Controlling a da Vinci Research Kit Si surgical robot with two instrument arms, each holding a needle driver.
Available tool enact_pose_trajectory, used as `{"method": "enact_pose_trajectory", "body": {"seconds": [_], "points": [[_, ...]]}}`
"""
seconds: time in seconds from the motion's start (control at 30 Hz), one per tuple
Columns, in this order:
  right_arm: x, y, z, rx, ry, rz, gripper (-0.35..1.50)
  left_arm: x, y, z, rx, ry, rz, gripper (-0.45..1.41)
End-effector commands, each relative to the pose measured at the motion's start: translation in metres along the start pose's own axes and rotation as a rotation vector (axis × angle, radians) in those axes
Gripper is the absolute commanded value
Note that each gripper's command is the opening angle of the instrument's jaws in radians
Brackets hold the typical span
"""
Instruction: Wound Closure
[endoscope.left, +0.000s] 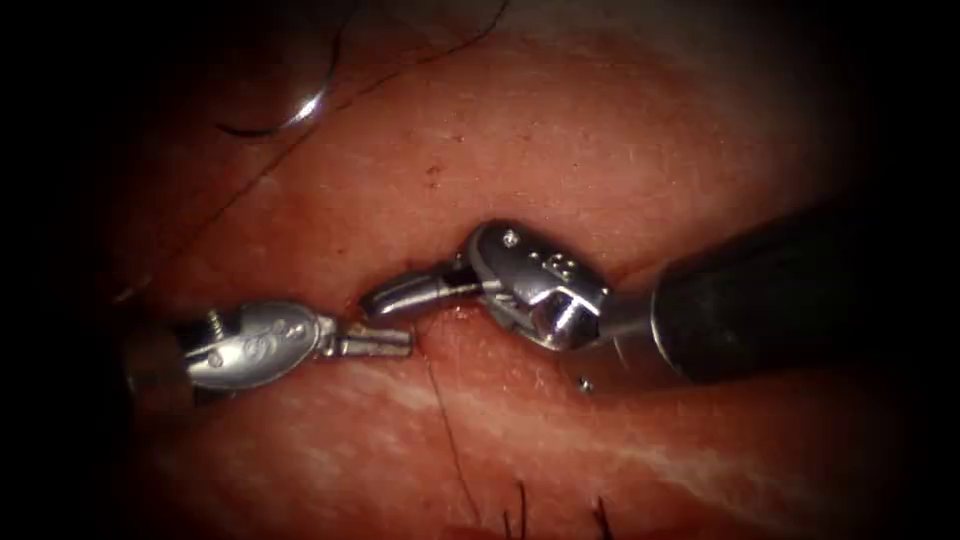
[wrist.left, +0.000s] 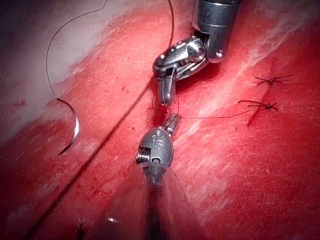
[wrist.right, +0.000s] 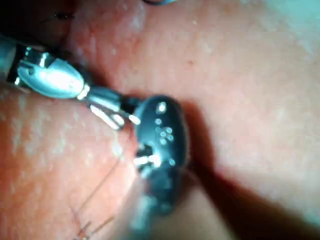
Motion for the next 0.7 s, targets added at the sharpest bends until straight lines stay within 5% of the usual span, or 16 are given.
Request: {"method": "enact_pose_trajectory", "body": {"seconds": [0.03,0.7], "points": [[-0.0010,-0.0007,0.0007,0.038,-0.001,0.010,-0.18,-0.0005,0.0005,0.0009,-0.007,0.002,-0.005,-0.45],[-0.0014,0.0001,0.0010,0.410,-0.433,-0.069,0.00,0.0012,0.0025,0.0009,-0.058,-0.005,0.019,-0.45]]}}
